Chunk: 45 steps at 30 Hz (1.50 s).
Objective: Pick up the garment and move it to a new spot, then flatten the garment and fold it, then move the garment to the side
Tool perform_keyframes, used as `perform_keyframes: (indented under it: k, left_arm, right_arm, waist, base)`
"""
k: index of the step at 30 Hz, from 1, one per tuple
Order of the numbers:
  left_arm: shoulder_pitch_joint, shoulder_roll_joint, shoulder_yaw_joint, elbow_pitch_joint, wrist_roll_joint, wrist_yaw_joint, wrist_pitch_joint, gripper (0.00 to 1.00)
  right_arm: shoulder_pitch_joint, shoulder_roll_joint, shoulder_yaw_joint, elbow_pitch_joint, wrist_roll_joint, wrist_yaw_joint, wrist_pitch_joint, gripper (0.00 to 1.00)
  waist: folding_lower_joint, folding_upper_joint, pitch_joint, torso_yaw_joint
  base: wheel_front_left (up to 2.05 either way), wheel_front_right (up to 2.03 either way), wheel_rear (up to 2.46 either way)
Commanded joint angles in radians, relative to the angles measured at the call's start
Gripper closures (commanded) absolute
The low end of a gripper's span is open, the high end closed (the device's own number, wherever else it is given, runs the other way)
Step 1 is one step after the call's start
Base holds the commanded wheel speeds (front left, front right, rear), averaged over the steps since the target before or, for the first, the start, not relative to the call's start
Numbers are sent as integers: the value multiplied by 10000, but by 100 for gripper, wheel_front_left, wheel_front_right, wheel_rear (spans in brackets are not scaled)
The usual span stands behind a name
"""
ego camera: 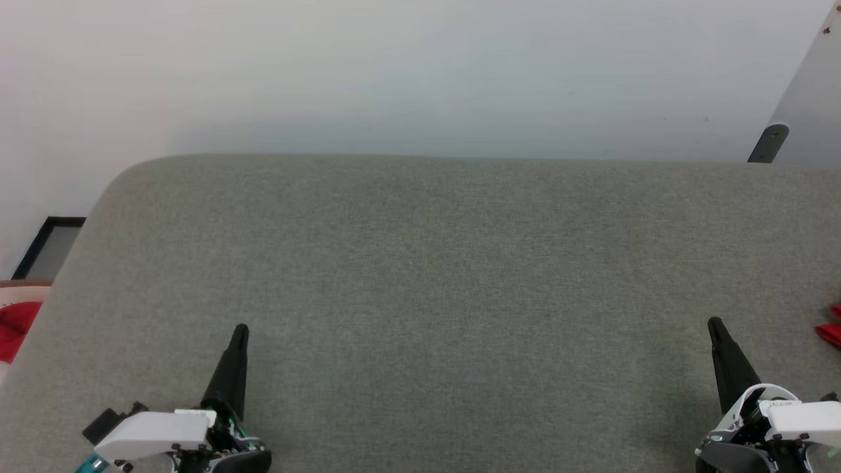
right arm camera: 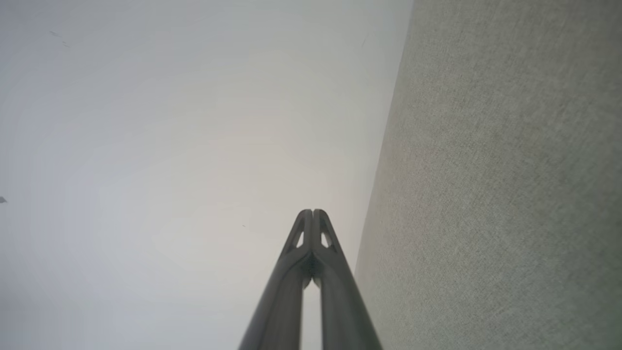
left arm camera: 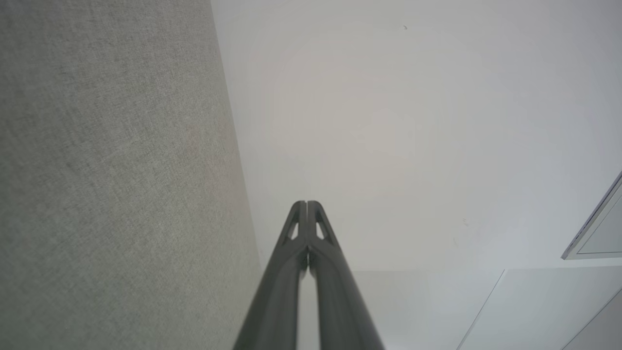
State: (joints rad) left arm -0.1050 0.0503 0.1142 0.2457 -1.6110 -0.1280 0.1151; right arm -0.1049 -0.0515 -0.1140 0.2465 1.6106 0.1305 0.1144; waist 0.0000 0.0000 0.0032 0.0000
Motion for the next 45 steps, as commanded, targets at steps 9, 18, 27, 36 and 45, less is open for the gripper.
perform_keyframes:
  k: [9, 18, 27, 36, 45]
  left_arm:
    - [-107, -11, 26, 13, -19, -49, 30, 100]
    - [-106, -11, 27, 12, -19, -49, 30, 100]
    - [-105, -11, 24, 12, -21, -50, 29, 100]
    - [-105, -11, 22, 11, -24, -50, 27, 100]
    - [-105, -11, 22, 10, -26, -50, 25, 100]
  right_arm:
    - [-70, 40, -7, 3, 39, 4, 8, 100]
    - [-70, 40, -6, 3, 40, 4, 7, 100]
    - [-70, 40, -5, 3, 40, 5, 7, 100]
    - [-70, 40, -4, 3, 41, 5, 6, 100]
    - [-69, 41, -3, 3, 42, 5, 5, 100]
  waist:
    - [0, 0, -1, 0]
    - [0, 0, -1, 0]
    - [0, 0, -1, 0]
    - [0, 0, -1, 0]
    - [0, 0, -1, 0]
  base:
    - [0, 0, 0]
    - [0, 0, 0]
    - [0, 0, 0]
    - [0, 0, 0]
    - [0, 0, 0]
